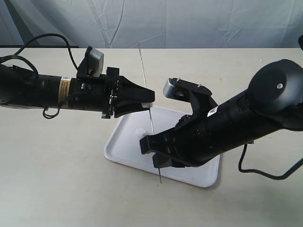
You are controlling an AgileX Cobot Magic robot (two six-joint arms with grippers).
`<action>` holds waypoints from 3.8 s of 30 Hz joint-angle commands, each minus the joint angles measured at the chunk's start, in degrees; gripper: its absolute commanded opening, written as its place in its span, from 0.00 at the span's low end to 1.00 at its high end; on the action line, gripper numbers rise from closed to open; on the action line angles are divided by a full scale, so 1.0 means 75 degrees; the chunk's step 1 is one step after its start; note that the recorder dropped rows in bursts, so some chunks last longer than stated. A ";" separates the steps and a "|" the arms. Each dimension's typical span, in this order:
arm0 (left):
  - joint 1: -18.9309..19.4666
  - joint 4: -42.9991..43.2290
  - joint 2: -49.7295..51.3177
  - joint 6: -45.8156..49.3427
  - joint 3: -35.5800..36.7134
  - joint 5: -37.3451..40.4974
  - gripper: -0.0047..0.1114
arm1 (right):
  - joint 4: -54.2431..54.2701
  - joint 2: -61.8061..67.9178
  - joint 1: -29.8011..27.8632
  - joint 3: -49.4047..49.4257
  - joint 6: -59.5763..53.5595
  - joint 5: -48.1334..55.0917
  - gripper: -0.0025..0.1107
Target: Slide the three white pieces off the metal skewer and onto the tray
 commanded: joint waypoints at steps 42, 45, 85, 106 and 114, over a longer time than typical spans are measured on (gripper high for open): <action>0.1112 -0.0291 -0.0064 0.0201 -0.0015 -0.0104 0.23 | -0.0060 -0.0012 0.0907 0.0525 -0.0008 -0.0261 0.02; 0.1112 -0.0107 -0.0064 0.0231 -0.0015 -0.0087 0.23 | -0.0074 -0.0012 0.0907 0.0573 -0.0008 -0.0408 0.02; 0.0363 0.0847 -0.0064 0.0410 -0.0015 -0.0118 0.42 | 0.0328 -0.0172 0.0907 0.0546 -0.0097 -0.1148 0.02; 0.0193 0.0875 -0.0064 0.0032 -0.0015 -0.0118 0.41 | 0.0487 -0.0172 0.0907 0.0546 -0.0111 -0.1515 0.02; 0.0117 0.0657 -0.0064 0.0032 -0.0015 -0.0118 0.34 | 0.0498 -0.0172 0.0907 0.0546 -0.0101 -0.1486 0.02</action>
